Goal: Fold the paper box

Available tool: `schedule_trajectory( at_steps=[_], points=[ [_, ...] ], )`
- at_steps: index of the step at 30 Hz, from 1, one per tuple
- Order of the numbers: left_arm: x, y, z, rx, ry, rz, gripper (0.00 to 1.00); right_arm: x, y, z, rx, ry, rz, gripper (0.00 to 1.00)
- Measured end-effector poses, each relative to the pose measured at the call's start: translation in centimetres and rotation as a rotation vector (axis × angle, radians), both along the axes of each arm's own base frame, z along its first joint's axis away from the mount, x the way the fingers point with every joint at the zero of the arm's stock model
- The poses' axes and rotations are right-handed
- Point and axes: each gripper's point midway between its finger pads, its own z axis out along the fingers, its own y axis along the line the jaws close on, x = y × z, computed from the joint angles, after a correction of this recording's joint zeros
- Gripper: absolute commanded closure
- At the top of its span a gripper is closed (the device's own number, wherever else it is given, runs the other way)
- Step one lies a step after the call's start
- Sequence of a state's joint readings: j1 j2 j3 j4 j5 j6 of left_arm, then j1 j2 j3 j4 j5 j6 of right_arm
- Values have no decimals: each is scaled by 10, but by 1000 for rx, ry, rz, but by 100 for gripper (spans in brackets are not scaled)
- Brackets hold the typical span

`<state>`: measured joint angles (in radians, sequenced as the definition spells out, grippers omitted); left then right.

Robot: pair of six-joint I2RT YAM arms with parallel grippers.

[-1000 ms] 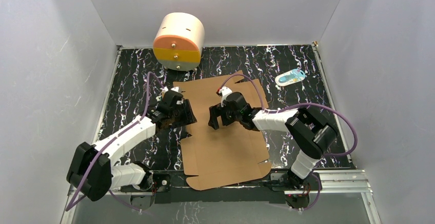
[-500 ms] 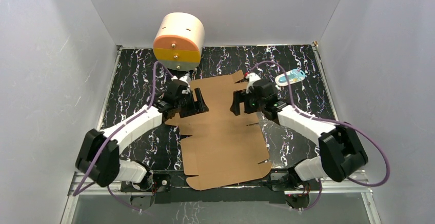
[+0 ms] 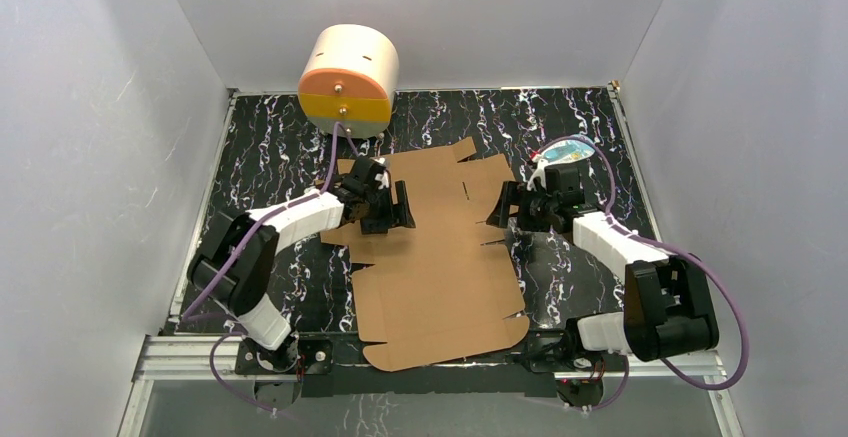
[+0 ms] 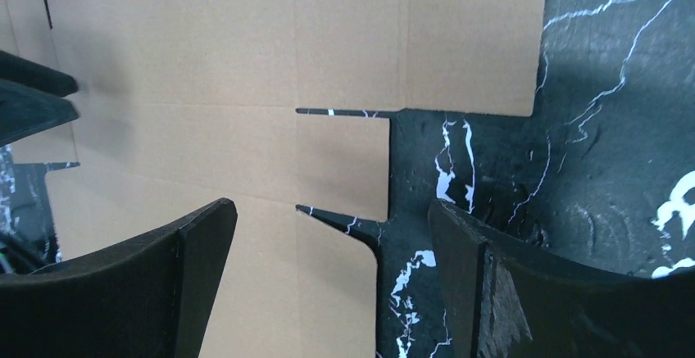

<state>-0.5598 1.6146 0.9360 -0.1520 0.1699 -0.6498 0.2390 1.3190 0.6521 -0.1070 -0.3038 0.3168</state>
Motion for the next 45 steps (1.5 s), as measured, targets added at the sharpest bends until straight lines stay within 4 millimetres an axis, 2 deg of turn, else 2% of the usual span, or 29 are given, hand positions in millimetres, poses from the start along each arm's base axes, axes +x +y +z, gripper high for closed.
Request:
schedule_trajectory(
  at_steps=[4, 15, 21, 26, 33, 40, 45],
  points=[
    [-2, 2, -17, 29, 34, -9, 29, -5, -1, -3, 50, 36, -5, 10],
    [2, 0, -17, 27, 23, -16, 29, -14, 9, -24, 114, 109, 20, 17],
    [2, 0, -18, 28, 23, -16, 29, -15, 14, -21, 149, 108, 42, 24],
    [2, 0, -18, 28, 24, -15, 29, -18, 20, -10, 188, 98, 69, 31],
    [4, -2, -19, 22, 16, -14, 29, -19, 20, 5, 187, 68, 80, 28],
    [6, -4, -19, 13, 11, -13, 29, -10, 2, -10, 81, 66, 8, 28],
    [6, -4, -19, 13, 11, -13, 29, -4, -3, -24, 34, 90, -14, 27]
  ],
)
